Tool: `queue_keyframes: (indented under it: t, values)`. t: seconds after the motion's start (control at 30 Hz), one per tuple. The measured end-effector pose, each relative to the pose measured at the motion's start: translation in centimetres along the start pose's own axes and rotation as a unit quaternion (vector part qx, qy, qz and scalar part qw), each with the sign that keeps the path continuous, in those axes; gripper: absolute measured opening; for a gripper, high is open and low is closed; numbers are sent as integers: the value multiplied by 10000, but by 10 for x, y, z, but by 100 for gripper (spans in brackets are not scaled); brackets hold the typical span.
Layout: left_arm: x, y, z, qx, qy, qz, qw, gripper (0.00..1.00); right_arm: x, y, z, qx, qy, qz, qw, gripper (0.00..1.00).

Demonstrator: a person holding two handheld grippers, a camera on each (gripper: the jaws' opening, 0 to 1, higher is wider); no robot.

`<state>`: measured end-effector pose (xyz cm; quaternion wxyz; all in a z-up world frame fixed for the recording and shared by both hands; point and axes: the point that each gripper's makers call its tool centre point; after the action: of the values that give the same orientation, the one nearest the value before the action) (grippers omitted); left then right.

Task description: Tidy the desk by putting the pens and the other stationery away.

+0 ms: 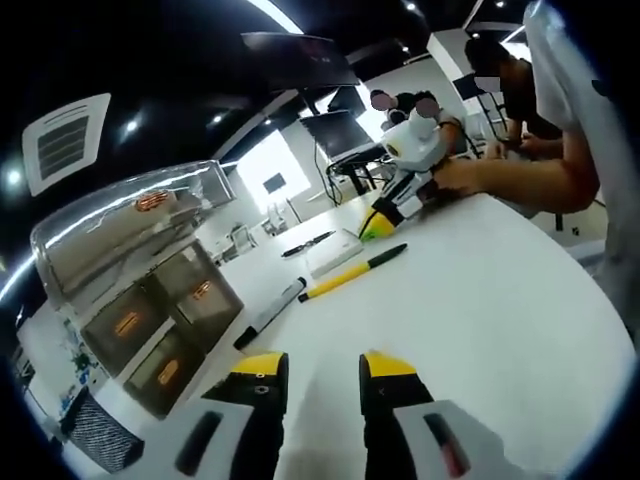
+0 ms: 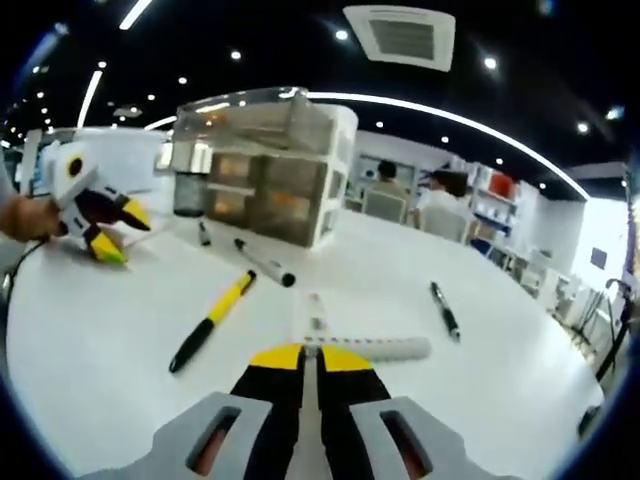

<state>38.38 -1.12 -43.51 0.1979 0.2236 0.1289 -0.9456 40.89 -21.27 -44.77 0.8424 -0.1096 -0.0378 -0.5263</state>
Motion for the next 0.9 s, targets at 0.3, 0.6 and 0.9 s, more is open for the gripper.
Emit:
queue_keyframes:
  t: [0.3,0.6,0.9]
  values:
    - [2,-1,0,-9,-11,-41,10000,29,3,11,0,-42,359,-337,9988,2]
    - [5,0,-1,-35,-41,-81,10000,29,6,18,-9,-276,142,-423,9986,0]
    - [4,0,2,-14,29,-47,10000,29,14,9,7,194,366,-579,9975,0]
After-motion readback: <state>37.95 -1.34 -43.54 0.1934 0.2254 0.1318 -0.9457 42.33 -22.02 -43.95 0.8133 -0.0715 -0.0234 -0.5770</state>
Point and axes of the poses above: the point that each gripper's makers call its tool centre point, and the gripper's own axes: y roughly forward along the fingers, x roughly to its right, z roughly out of its top, and after that the axes turned 9 degrees about x, right-handed
